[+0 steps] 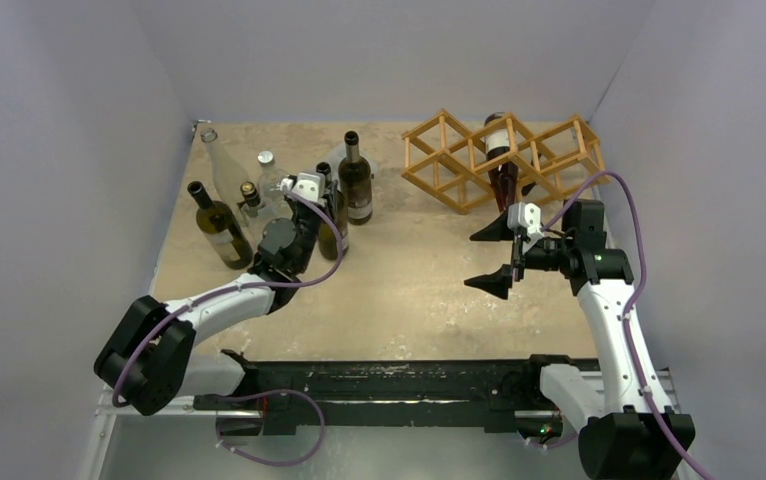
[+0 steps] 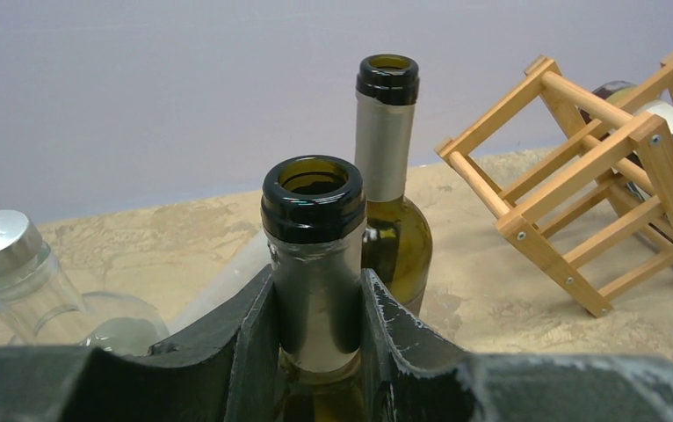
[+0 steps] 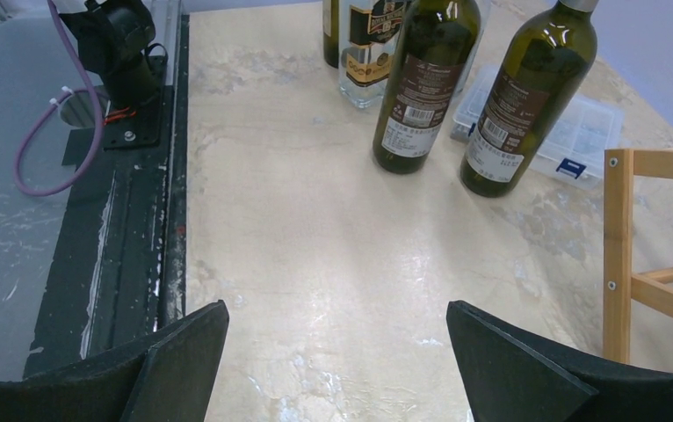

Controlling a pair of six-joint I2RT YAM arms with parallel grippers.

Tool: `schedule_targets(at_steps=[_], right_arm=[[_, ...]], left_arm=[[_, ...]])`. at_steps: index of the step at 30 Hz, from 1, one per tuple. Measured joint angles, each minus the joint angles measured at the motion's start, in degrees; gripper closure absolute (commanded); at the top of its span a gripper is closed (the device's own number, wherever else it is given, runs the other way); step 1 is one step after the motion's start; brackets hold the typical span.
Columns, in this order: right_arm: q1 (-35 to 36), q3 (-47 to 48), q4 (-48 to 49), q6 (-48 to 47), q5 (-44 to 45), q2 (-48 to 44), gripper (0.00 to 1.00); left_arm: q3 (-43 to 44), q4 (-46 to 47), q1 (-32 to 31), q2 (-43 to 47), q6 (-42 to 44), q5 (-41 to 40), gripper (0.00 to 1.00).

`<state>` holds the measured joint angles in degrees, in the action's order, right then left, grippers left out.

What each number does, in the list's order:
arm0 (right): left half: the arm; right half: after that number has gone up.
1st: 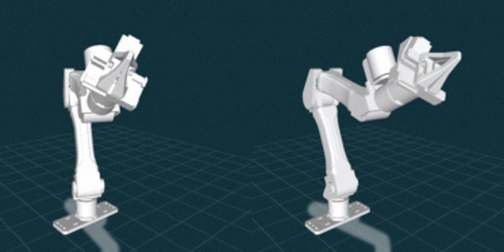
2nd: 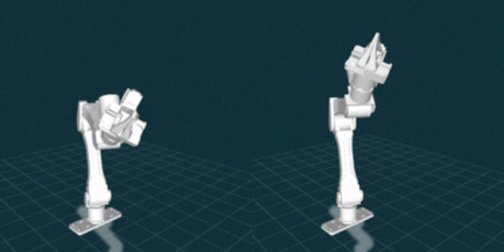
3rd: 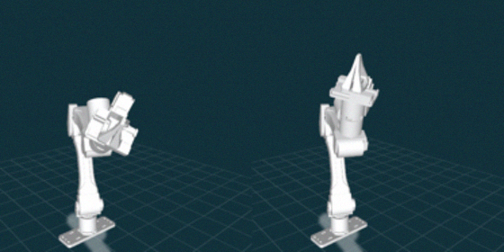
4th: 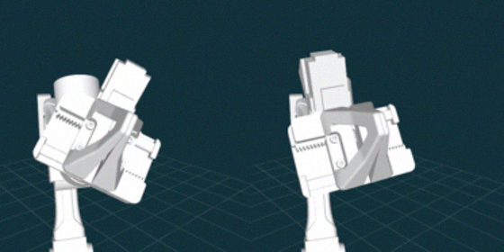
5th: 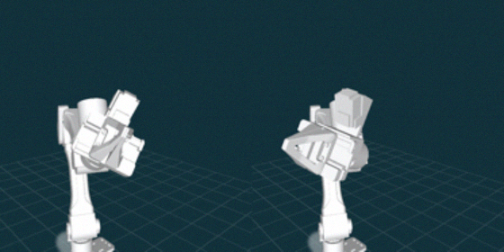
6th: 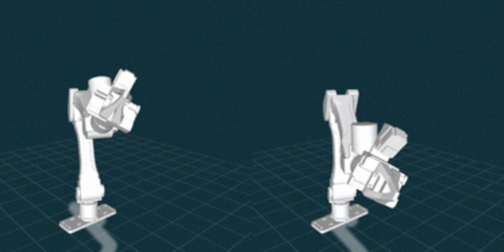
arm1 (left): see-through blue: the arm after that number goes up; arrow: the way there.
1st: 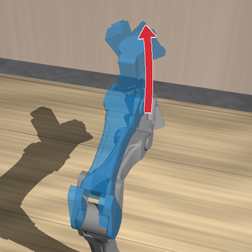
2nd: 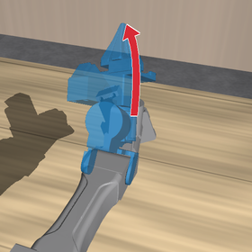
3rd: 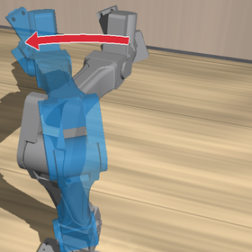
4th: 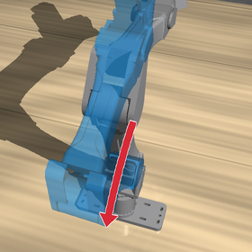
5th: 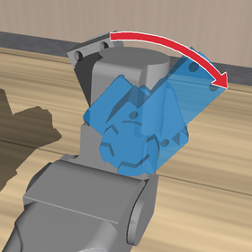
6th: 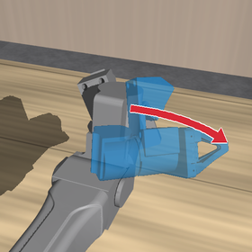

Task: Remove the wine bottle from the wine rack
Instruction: Place the wine bottle at the center of the board.

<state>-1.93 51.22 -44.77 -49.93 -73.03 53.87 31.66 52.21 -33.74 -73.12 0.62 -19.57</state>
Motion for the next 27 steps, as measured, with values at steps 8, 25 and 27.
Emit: schedule_targets(at_steps=[8,25,27], right_arm=[[0.0,-0.11,0.09,0.0,0.0,0.0,0.01],[-0.02,-0.15,0.24,-0.02,0.02,0.11,0.01],[-0.02,-0.15,0.24,-0.02,0.02,0.11,0.01]], left_arm=[[0.09,3.61,2.82,-2.32,-1.03,1.2,0.93],[0.11,5.51,3.72,-0.87,0.72,5.29,0.37],[0.11,5.25,3.72,0.7,0.61,5.68,0.32]])
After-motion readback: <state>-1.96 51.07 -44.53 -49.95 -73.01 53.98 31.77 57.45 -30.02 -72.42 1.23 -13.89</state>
